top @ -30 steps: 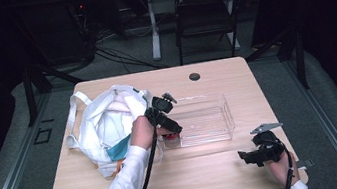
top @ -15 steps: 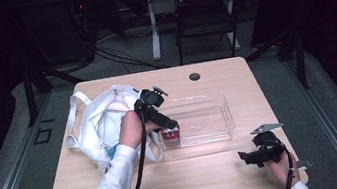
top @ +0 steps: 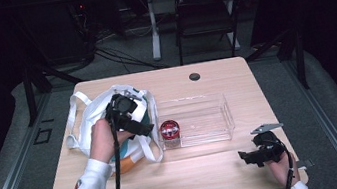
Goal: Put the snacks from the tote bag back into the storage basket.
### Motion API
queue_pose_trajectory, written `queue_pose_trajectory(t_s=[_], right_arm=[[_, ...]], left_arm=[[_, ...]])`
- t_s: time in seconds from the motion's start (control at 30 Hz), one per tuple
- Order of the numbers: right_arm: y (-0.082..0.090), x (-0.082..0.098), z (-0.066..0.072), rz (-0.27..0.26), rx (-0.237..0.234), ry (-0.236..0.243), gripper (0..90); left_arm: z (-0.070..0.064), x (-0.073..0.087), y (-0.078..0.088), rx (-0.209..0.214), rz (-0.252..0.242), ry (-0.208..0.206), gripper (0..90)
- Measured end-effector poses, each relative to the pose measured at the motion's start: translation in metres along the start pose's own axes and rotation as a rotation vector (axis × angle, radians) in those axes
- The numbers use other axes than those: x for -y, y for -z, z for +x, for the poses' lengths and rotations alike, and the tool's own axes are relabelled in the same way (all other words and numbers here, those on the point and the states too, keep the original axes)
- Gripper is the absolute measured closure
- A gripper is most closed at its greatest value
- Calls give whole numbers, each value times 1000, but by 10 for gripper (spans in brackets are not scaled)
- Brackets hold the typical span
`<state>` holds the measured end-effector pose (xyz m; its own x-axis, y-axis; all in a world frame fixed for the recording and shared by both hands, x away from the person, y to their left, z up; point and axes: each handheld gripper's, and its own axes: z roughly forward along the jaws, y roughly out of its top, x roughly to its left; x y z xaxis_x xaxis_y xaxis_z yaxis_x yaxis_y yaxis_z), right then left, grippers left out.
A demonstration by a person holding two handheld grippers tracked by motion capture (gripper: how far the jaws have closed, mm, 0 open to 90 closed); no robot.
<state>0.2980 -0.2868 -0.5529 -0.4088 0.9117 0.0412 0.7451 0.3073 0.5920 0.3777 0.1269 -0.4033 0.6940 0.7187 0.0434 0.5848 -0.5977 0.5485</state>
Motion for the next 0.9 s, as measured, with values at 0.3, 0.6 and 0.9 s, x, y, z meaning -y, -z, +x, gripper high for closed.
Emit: queue_pose_trajectory(t_s=[0.3, 0.6, 0.9], right_arm=[[1, 0, 1, -3, 0, -2, 148], [1, 0, 1, 3, -3, 1, 148], [-1, 0, 3, 18, 3, 21, 148]], left_arm=[[16, 58, 20, -67, -21, 74, 4], [26, 110, 26, -92, 16, 138, 4], [29, 161, 15, -100, 71, 186, 7]])
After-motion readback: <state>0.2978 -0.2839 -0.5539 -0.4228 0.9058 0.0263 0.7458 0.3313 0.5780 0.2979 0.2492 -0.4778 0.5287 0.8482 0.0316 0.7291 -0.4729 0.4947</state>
